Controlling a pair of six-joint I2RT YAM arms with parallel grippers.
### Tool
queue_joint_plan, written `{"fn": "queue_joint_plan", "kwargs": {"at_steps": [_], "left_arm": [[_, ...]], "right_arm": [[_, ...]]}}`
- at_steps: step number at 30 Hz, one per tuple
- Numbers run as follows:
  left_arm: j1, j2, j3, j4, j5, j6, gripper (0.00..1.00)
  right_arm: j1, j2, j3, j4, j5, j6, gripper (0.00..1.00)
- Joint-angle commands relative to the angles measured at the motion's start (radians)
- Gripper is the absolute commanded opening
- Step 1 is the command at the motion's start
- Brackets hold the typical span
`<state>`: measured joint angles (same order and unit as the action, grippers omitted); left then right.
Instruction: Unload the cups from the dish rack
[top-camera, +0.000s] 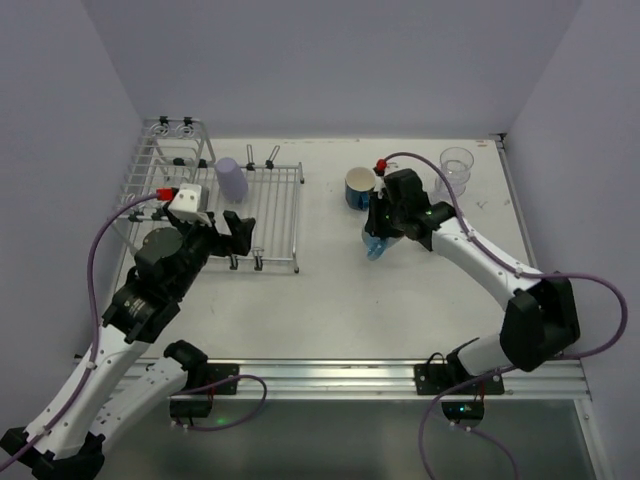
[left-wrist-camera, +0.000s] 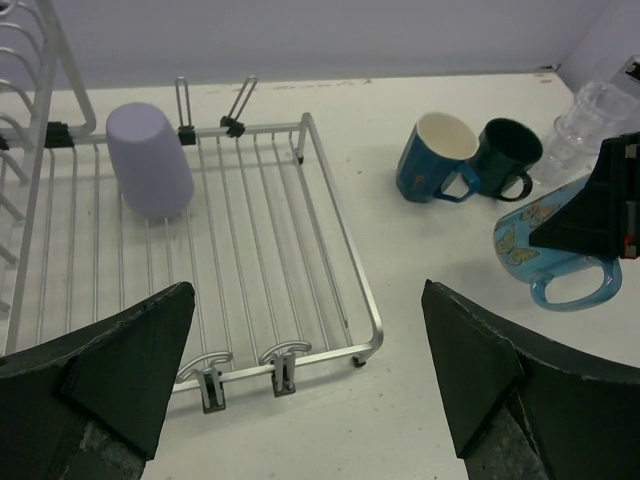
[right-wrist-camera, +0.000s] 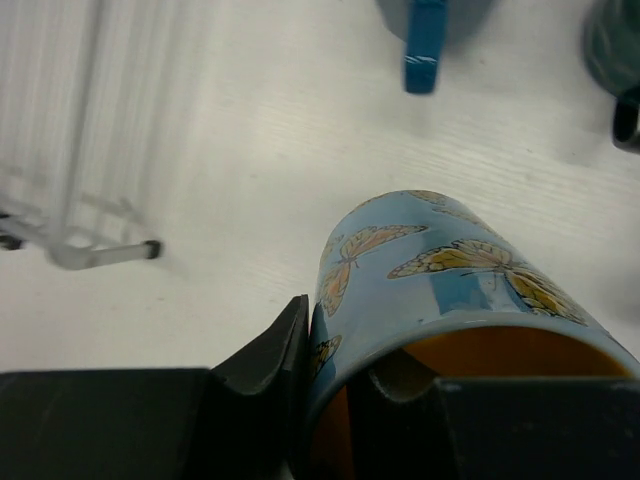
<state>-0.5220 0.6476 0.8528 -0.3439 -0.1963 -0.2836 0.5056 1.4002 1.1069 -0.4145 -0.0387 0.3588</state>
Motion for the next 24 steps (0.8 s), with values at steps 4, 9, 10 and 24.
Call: {"fn": "queue_joint_plan", "kwargs": {"at_steps": [4,9,10,24], "left_arm": [[0.004,0.006,-0.023,-0.05,-0.074,0.063,1.0],[0.004,0.03,-0.032,-0.049,-0.088,0.061,1.0],[0.004,0.043,-0.031,-0.05,-0.086,0.06,1.0],[0.004,0.234,0.124,-0.095,-0.13,0.011,1.0]], "right_arm": [[-0.048,0.156,0.178,-0.053,0.209,-0.133,0.0],[-0.053,0.246,0.225,-0.073,0.226,-0.15,0.0],[-0.055,0.264,0.223,-0.072,0.224,-0.15,0.0],[-0.059,0.33,0.189,-0.083,0.249,-0.167,0.09]]}}
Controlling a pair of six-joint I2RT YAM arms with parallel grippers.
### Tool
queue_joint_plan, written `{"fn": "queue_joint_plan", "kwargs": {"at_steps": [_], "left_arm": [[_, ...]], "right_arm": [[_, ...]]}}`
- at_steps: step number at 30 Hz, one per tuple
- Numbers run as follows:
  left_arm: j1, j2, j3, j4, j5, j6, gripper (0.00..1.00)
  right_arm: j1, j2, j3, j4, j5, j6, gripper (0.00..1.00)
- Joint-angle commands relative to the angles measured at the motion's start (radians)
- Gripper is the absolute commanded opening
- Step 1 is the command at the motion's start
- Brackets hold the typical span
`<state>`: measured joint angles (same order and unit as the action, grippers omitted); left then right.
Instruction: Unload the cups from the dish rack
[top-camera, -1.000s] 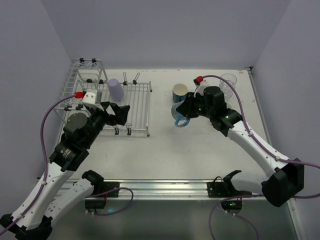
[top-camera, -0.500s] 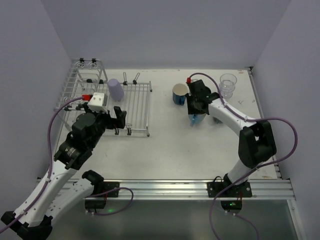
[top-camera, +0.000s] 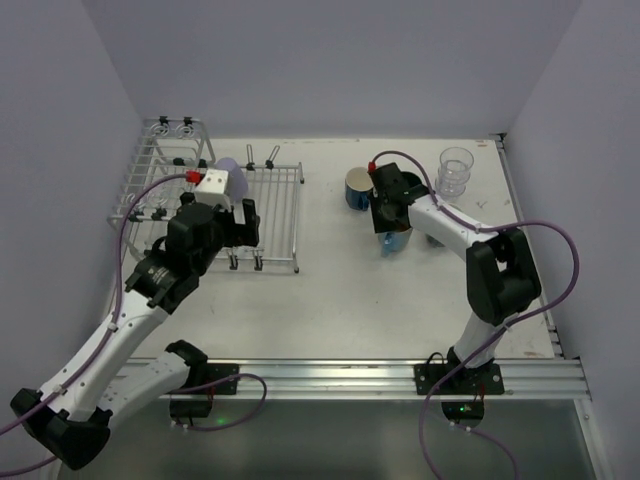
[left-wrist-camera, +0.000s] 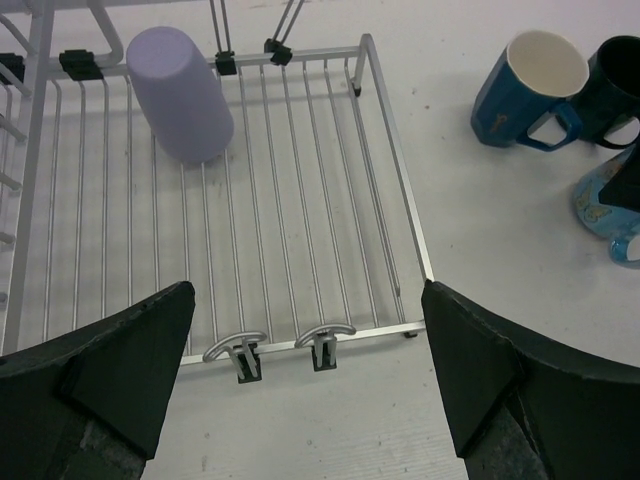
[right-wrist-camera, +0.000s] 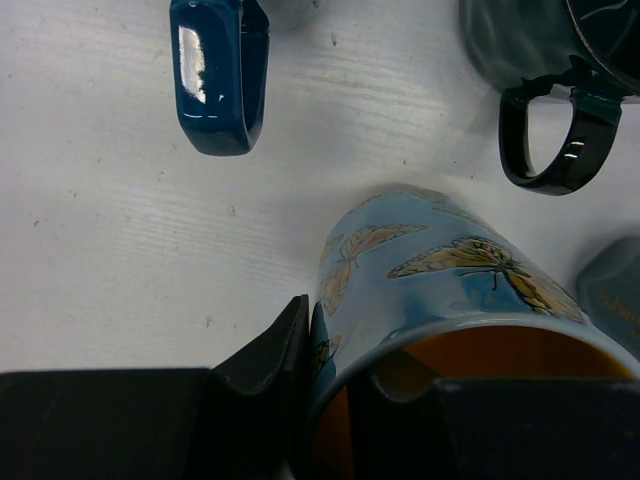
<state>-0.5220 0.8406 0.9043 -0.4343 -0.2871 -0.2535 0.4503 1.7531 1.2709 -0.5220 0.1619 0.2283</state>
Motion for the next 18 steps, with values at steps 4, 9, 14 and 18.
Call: {"fn": "queue_joint_plan", "kwargs": {"at_steps": [4,9,14,18], "left_arm": [[0.004,0.158,0.111,0.011,-0.072,-0.05,1.0],[0.004,0.248,0.143,0.081,-0.105,-0.093,1.0],[0.005,0.331,0.172,0.15,-0.229,-0.107,1.0],[0.04,0.444,0.211,0.206,-0.326,-0.108,1.0]], "right_arm": [[-0.005,-0.044,0.01,0.03,0.031,-0.035,0.29],[-0.013,-0.075,-0.008,0.039,0.002,-0.033,0.4],[-0.016,-0.15,-0.019,0.045,-0.015,-0.021,0.65],[-0.015,-0.285,-0.051,0.083,-0.082,-0.003,0.84]]}}
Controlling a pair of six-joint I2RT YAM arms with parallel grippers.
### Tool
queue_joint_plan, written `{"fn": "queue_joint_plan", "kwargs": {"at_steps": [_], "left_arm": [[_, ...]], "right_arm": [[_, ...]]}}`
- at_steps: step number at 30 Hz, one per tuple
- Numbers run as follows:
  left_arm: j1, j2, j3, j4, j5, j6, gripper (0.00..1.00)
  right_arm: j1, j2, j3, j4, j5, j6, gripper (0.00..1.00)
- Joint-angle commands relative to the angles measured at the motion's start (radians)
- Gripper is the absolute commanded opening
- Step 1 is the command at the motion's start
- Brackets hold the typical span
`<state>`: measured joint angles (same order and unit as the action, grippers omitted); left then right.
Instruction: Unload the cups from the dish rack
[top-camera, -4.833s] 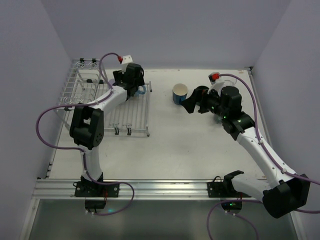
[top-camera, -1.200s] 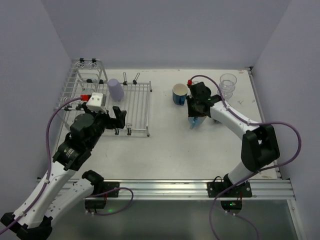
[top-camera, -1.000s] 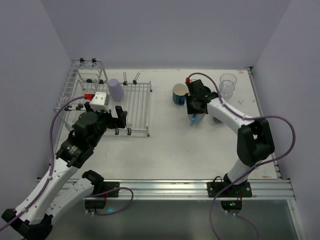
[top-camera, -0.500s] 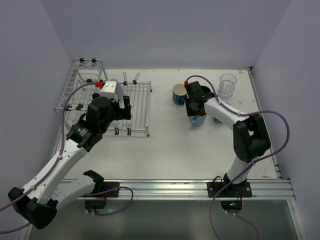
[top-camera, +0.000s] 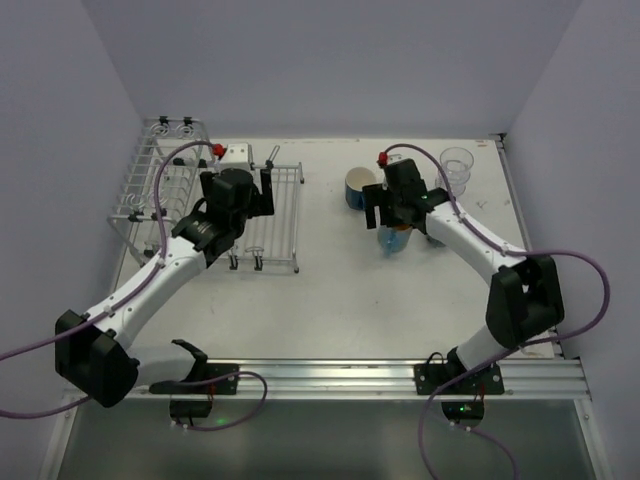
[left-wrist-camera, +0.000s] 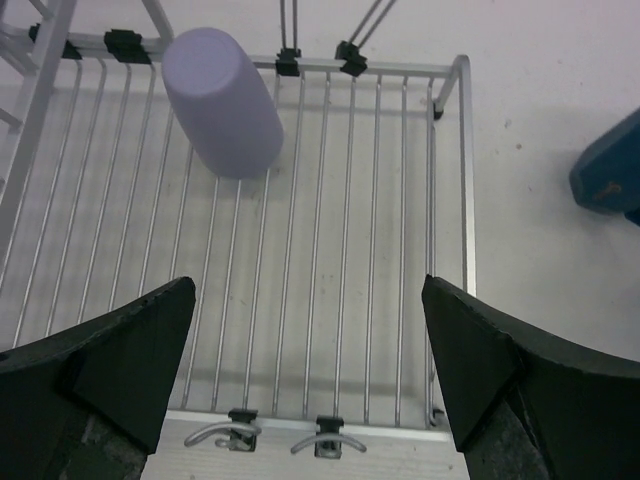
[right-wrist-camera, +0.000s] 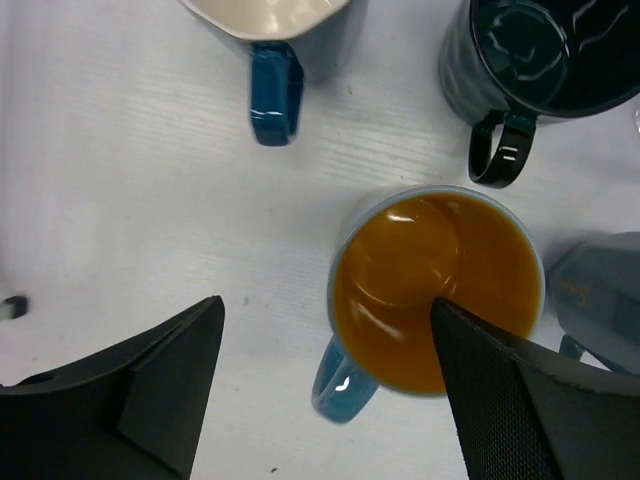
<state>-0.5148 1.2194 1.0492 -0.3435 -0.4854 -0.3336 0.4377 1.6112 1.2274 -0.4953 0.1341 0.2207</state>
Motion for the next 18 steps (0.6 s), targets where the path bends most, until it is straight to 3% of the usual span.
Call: {"fn": "queue_joint_plan", "kwargs": {"at_steps": [1,4,9,18], "left_arm": [[0.05,0.086,0.074,0.123,-0.119,-0.034,1.0],[0.102,0.176,0.118,0.149,-0.094,-0.059,1.0],[0.139,0.323,0.175,0.218,-0.202,-0.065,1.0],[0.191,0.498,0.206,0.403,-0.262,-0.048,1.0]], "right_arm": [[0.002,-0.172,-0.032,0.078,-0.065,0.017,0.87],[0.019,-0.29,-0.106,0.132,-0.114,0.034,0.93],[0.029,-0.425,-0.175,0.228,-0.205,0.052,0.94],[0.039,-0.491,-0.204,0.281,-0.338,0.068,0.94]]}}
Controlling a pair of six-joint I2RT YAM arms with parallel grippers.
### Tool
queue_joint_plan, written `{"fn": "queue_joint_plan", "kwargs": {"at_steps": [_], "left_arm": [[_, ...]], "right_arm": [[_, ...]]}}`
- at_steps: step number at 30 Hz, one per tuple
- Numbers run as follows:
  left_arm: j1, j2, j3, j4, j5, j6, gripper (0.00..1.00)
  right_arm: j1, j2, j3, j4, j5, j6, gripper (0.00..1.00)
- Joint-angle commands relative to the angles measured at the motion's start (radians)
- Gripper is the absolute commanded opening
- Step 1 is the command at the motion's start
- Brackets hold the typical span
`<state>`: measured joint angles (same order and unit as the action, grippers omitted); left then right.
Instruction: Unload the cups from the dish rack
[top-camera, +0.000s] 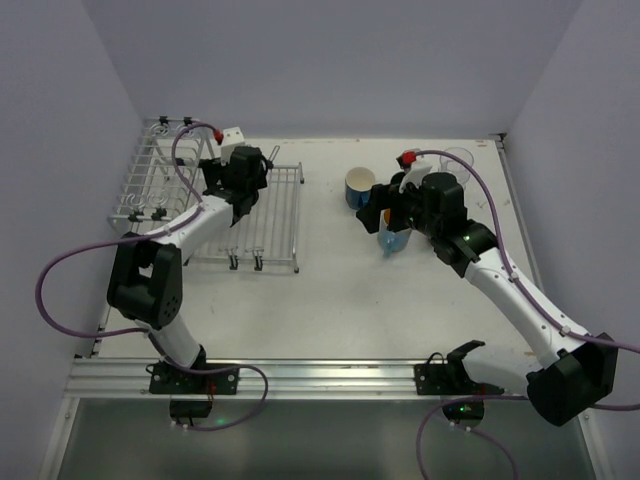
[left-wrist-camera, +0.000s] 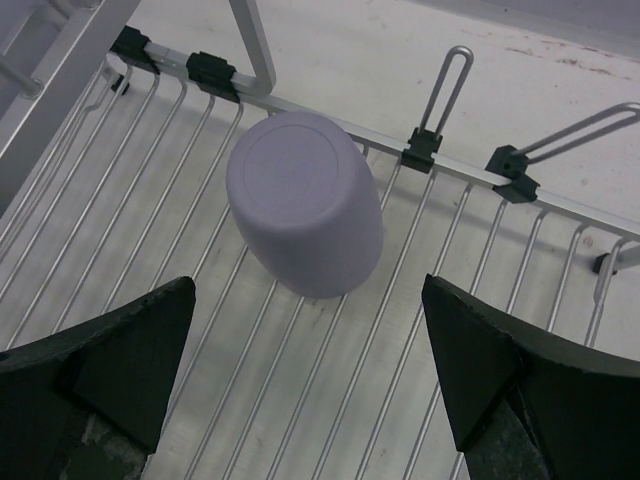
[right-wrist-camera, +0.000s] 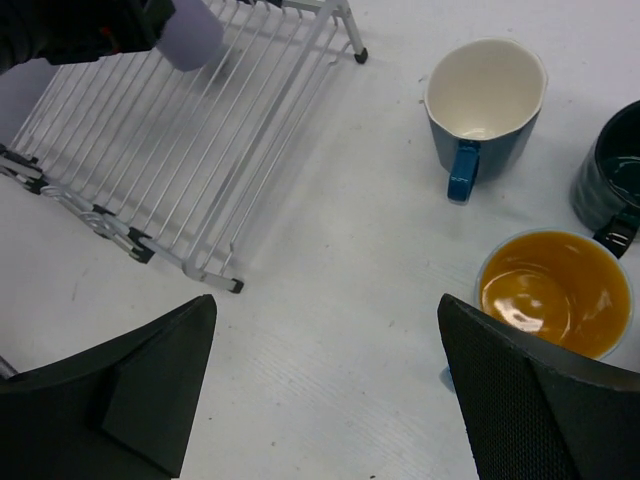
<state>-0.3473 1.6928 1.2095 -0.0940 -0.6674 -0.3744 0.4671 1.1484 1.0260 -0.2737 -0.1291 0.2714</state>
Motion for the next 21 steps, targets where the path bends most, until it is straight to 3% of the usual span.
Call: {"fn": "queue_joint_plan", "kwargs": {"at_steps": [1,12,14,16,17,20,21], "left_arm": [[0.03,0.033,0.045,0.181,-0.08,-0.005,1.0],[0.085,0.18,0.084,0.352,0.015,0.092,0.96],[0.088,0.195,0.099,0.359,0.038,0.095,0.91],[0.09,0.209,0.101,0.364,0.06,0.097,0.81],[0.09,0.209,0.099,0.364,0.066,0.094,0.68],[0.09,0.179,0.07,0.367,0.097,0.074,0.44],[0.09,0.147,0.059,0.369,0.109,0.072,0.4]], "right_arm": [[0.011,-0.033,-0.003,0.059,-0.081,0.018,0.94],[0.016,-0.038,-0.017,0.082,-0.118,0.031,0.94],[0.015,-0.036,-0.021,0.09,-0.116,0.032,0.94],[0.015,-0.03,-0.021,0.088,-0.115,0.034,0.94],[0.016,-0.03,-0.021,0.087,-0.113,0.032,0.94],[0.015,-0.036,-0.021,0.097,-0.118,0.045,0.94],[0.015,-0.038,-0.024,0.111,-0.122,0.061,0.94]]}}
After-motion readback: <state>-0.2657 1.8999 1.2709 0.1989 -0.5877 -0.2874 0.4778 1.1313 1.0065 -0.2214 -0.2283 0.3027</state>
